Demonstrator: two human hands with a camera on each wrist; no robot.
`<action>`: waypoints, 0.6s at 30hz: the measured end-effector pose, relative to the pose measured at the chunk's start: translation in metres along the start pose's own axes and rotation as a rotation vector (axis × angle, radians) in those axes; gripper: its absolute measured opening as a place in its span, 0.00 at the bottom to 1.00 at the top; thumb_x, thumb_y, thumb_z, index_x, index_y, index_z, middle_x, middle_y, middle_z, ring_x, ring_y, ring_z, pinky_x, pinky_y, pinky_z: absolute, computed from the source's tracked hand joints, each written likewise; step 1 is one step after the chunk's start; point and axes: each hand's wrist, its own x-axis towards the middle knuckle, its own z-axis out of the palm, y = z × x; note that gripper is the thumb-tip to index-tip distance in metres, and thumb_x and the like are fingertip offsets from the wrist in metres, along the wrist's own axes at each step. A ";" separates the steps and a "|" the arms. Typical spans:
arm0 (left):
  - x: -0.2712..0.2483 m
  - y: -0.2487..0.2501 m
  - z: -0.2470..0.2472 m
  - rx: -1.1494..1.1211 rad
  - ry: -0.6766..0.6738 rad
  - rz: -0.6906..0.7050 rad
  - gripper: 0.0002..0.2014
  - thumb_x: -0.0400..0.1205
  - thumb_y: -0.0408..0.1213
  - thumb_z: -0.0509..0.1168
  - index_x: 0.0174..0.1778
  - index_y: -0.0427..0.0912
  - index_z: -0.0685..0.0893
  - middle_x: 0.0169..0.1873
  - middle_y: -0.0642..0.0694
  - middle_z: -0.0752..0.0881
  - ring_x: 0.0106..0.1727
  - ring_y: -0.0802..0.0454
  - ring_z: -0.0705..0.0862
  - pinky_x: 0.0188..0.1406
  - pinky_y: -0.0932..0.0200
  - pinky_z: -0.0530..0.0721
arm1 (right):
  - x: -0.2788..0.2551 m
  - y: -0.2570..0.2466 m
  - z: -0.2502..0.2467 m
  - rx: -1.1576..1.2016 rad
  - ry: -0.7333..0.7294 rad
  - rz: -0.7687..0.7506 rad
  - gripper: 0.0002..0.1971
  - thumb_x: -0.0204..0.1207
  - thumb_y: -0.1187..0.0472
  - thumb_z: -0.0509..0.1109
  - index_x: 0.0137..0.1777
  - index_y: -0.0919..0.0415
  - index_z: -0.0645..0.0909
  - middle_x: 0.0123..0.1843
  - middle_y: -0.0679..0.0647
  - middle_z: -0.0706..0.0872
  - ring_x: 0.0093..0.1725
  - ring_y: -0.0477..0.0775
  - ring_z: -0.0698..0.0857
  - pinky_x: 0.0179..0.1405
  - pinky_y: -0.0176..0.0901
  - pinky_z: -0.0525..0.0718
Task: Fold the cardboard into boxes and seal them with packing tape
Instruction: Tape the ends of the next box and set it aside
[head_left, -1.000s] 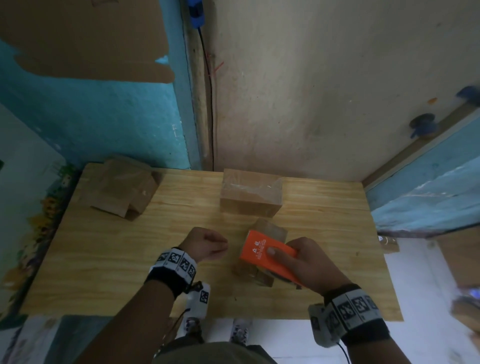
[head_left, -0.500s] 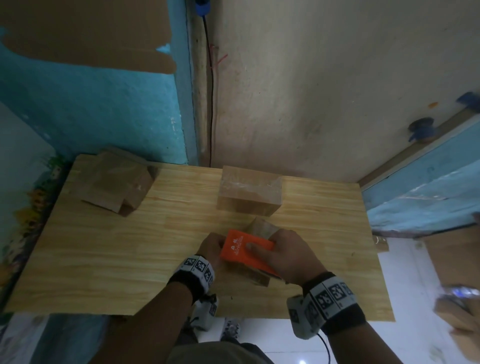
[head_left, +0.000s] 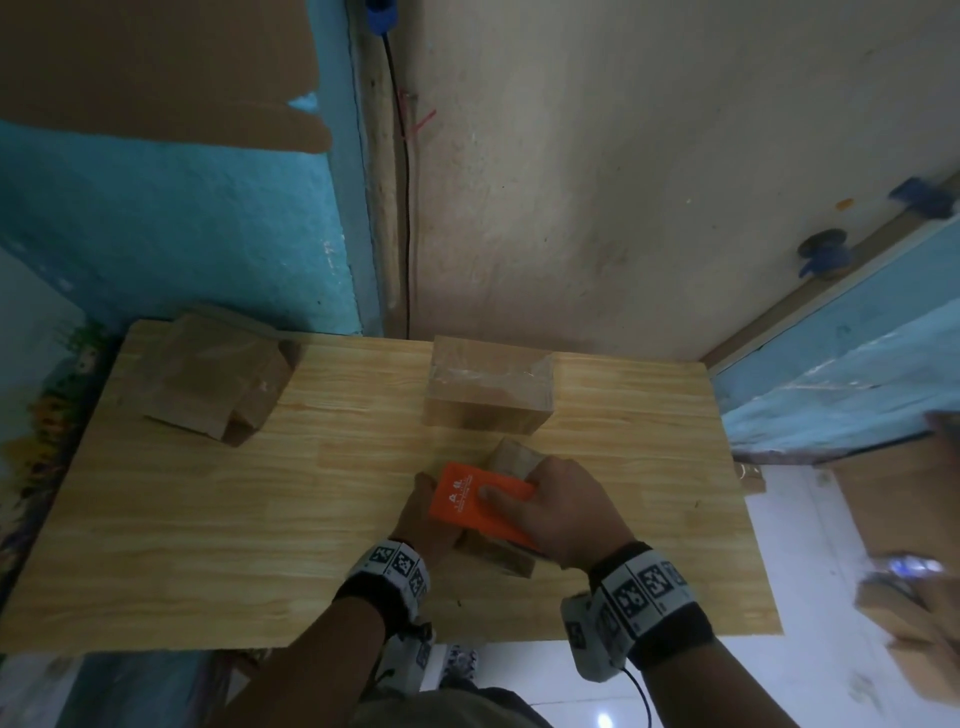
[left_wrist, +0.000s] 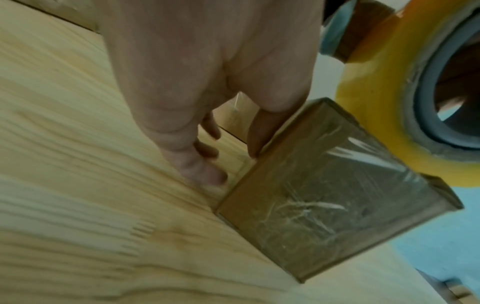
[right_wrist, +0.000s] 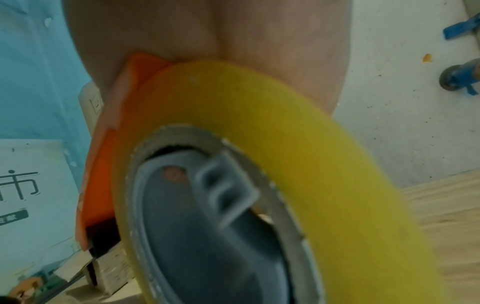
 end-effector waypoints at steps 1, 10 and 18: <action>0.007 -0.012 0.002 0.029 -0.016 -0.010 0.30 0.76 0.67 0.73 0.59 0.43 0.83 0.45 0.44 0.93 0.43 0.42 0.94 0.41 0.40 0.93 | 0.000 -0.001 0.000 -0.007 0.000 -0.003 0.28 0.80 0.25 0.67 0.36 0.49 0.80 0.32 0.45 0.85 0.30 0.41 0.83 0.38 0.48 0.88; -0.071 0.058 -0.008 0.310 -0.267 0.111 0.05 0.87 0.41 0.62 0.55 0.50 0.83 0.52 0.47 0.87 0.54 0.47 0.87 0.63 0.53 0.86 | 0.000 -0.006 -0.003 -0.002 -0.025 0.021 0.28 0.81 0.27 0.67 0.35 0.51 0.80 0.30 0.47 0.85 0.29 0.43 0.83 0.36 0.44 0.84; -0.084 0.056 -0.013 0.551 -0.300 -0.024 0.53 0.61 0.48 0.79 0.84 0.57 0.64 0.75 0.53 0.69 0.76 0.47 0.72 0.73 0.40 0.81 | 0.003 -0.004 0.000 -0.009 -0.018 0.024 0.31 0.79 0.24 0.65 0.36 0.53 0.82 0.32 0.49 0.87 0.31 0.47 0.86 0.39 0.54 0.90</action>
